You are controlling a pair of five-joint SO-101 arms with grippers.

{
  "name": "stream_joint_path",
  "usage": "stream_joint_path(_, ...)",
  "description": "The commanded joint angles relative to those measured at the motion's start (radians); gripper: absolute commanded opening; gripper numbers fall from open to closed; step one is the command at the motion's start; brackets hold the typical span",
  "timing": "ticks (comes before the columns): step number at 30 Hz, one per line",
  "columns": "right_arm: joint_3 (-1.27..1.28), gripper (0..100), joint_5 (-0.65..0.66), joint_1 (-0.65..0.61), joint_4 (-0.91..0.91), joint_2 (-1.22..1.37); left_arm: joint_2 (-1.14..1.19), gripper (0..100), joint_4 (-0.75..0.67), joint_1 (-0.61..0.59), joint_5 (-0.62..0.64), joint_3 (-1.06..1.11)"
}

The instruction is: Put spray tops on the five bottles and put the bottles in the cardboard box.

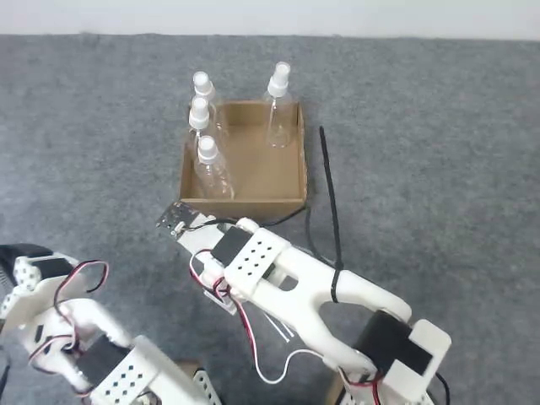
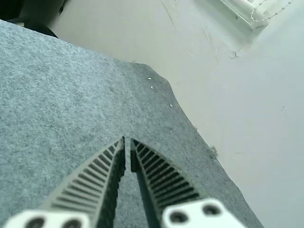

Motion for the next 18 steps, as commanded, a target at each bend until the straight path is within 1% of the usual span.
stream_joint_path(1,-0.061,12.9,0.023,0.015,-0.001,-0.024,-0.015,1,-0.029,0.003,-0.005,-0.010)
stream_joint_path(3,-0.061,15.3,0.020,0.015,-0.001,-0.022,-0.015,1,-0.029,0.003,-0.005,-0.010)
stream_joint_path(7,-0.061,23.4,-0.086,0.015,0.008,-0.016,-0.015,1,-0.029,0.003,-0.005,-0.010)
stream_joint_path(18,-0.077,23.2,-0.285,0.016,0.010,-0.015,-0.015,1,-0.029,0.003,-0.005,-0.010)
